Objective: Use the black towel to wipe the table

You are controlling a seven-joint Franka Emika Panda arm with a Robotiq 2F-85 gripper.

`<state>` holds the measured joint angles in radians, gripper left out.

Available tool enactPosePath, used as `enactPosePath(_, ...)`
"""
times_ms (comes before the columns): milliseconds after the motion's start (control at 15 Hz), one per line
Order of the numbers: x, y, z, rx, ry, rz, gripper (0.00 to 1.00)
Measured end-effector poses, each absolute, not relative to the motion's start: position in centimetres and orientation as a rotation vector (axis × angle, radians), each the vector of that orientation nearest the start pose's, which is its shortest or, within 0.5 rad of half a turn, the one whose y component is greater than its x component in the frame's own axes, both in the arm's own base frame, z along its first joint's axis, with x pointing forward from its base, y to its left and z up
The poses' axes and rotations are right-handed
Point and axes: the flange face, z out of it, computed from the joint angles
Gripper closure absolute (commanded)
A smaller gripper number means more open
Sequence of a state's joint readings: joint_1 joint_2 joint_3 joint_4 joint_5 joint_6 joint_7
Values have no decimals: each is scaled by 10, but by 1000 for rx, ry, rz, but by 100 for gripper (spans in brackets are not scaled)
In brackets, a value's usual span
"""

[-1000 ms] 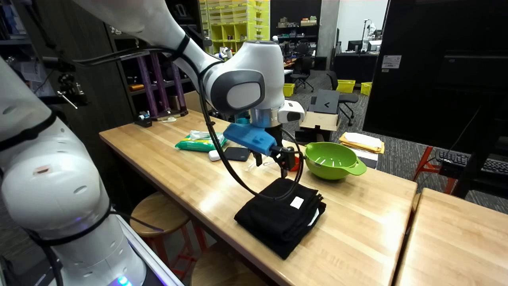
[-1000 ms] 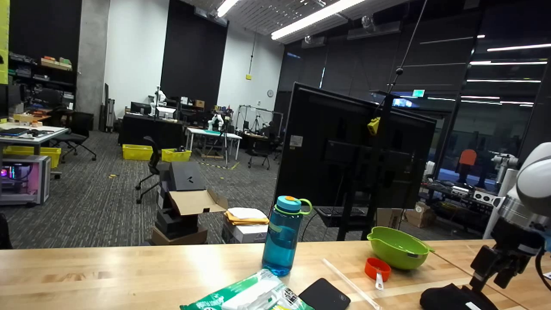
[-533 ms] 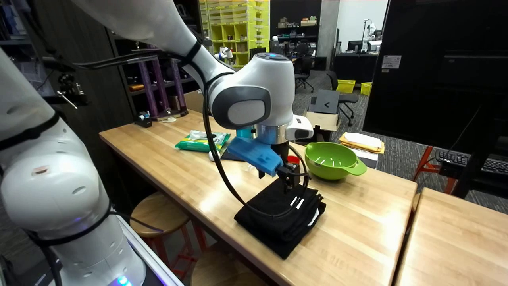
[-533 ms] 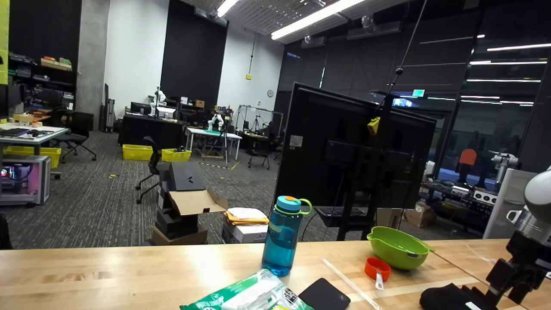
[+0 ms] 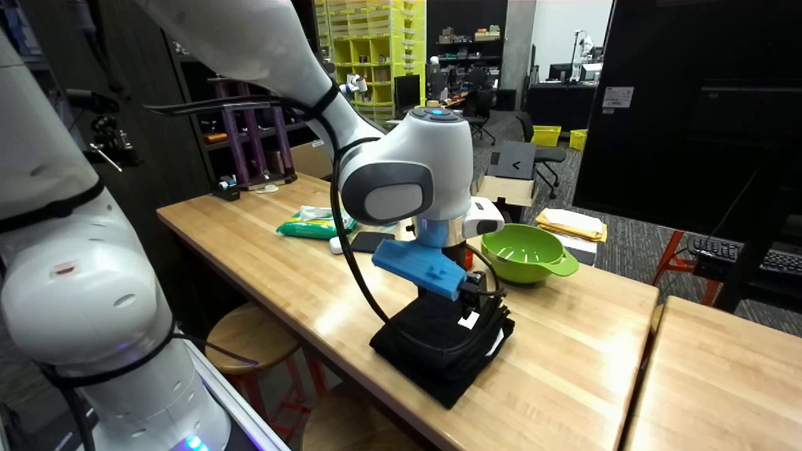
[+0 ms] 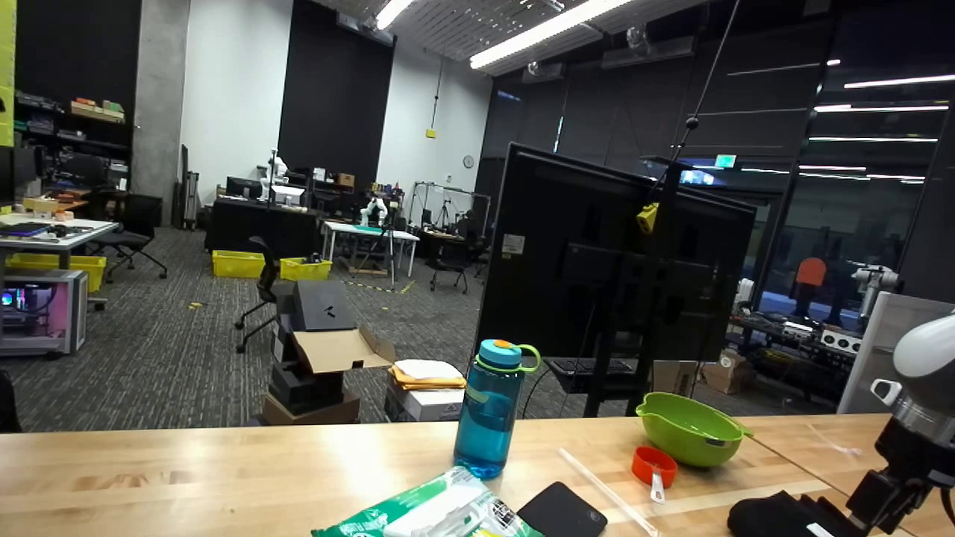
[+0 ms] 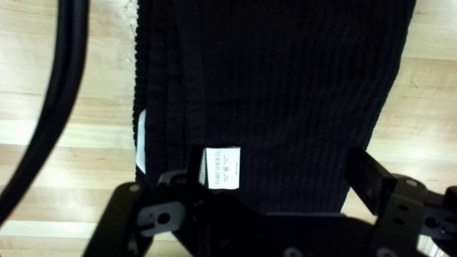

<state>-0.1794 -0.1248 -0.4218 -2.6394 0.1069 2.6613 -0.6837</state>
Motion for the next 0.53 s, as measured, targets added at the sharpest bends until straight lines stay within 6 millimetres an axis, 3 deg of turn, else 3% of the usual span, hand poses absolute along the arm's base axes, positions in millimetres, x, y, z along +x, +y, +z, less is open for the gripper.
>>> enactPosePath(533,374,-256,257,-3122,-99,-234,0)
